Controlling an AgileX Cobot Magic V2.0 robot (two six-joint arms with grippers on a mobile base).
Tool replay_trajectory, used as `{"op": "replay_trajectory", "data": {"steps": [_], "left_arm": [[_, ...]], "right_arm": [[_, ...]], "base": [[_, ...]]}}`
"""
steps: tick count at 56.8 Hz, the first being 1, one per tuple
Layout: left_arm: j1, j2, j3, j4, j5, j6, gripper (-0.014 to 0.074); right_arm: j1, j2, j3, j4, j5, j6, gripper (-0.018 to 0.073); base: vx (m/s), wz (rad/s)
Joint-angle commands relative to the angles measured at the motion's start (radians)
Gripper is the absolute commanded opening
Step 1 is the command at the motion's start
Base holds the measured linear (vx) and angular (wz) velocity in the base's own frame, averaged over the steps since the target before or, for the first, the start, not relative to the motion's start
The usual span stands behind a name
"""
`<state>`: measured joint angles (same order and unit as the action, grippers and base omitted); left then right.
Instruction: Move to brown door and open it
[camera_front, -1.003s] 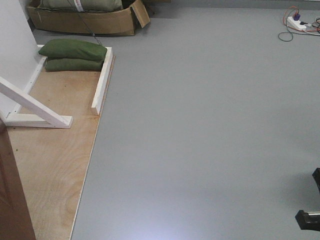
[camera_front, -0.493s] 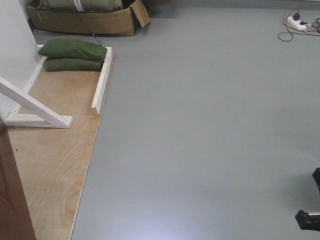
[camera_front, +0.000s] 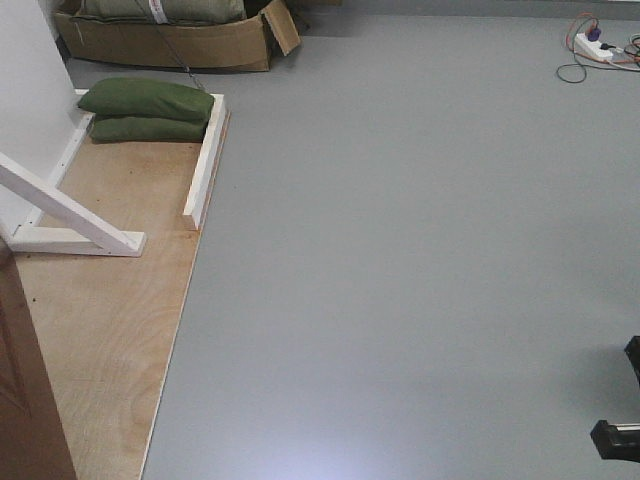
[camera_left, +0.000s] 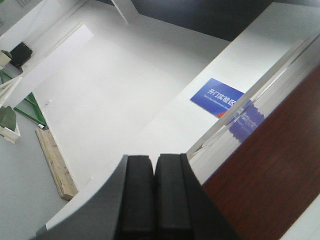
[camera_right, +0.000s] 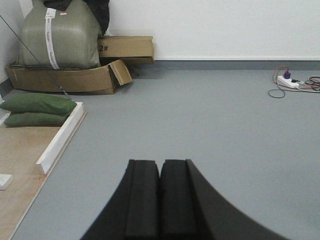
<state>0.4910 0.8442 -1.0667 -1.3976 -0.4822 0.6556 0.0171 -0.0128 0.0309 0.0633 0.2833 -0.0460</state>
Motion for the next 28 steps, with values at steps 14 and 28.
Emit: {"op": "replay_trajectory", "data": {"steps": [14,28], "left_arm": [[-0.009,-0.024,-0.029,0.015,0.304,-0.058,-0.0003],[-0.009,-0.056,-0.029,0.017,0.371,-0.092,-0.0003]], "right_arm": [[-0.001,-0.011,0.005,-0.001,-0.082,-0.006,0.0],[-0.001,-0.01,0.005,-0.001,-0.082,-0.006,0.0]], "base": [[0.0,0.0],[0.0,0.0]]}}
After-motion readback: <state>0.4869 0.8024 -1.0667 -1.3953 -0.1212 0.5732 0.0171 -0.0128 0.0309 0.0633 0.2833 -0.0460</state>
